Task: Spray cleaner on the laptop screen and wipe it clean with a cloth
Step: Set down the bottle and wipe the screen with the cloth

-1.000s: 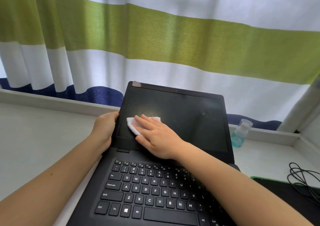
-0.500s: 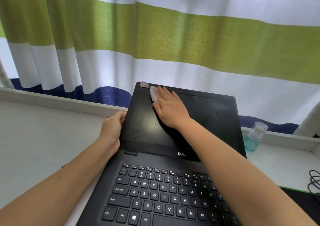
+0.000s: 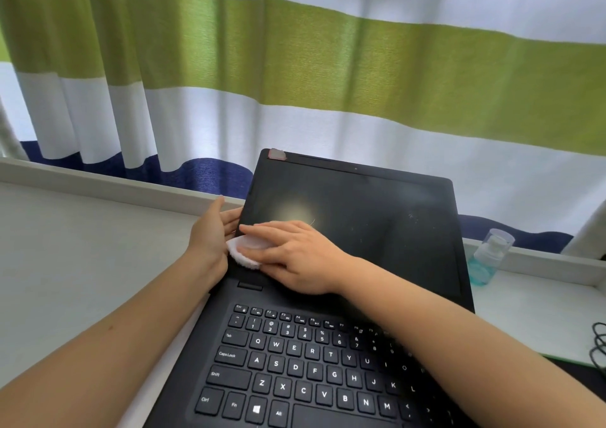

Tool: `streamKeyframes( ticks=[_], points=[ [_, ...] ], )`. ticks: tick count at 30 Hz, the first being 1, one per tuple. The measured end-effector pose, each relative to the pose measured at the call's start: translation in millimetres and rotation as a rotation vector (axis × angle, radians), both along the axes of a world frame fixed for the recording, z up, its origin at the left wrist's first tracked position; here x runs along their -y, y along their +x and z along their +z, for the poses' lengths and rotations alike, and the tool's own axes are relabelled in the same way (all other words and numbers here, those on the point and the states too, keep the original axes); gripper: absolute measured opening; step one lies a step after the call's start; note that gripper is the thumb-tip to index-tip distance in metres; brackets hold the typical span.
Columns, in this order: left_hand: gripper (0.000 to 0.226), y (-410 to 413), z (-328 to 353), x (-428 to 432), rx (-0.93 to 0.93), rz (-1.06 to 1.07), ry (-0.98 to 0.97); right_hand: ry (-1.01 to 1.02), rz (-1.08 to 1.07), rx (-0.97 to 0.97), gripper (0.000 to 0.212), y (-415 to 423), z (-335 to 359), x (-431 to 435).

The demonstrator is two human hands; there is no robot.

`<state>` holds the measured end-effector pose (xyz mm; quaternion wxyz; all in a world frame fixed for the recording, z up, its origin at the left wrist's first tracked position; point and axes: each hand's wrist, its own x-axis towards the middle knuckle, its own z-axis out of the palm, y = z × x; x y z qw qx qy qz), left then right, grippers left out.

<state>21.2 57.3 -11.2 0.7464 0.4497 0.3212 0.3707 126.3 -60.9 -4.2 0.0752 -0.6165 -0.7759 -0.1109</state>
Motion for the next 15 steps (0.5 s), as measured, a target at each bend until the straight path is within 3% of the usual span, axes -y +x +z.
streamKeyframes(
  ticks=[7,15],
  points=[
    [0.053,-1.7,1.8,1.7,0.017,-0.026,-0.055,0.079,-0.141,-0.096,0.036,14.9,18.6,-25.6],
    [0.051,-2.5,5.3,9.0,0.056,-0.004,-0.077,0.135,-0.402,-0.032,0.048,40.9,39.2,-58.9]
  ],
)
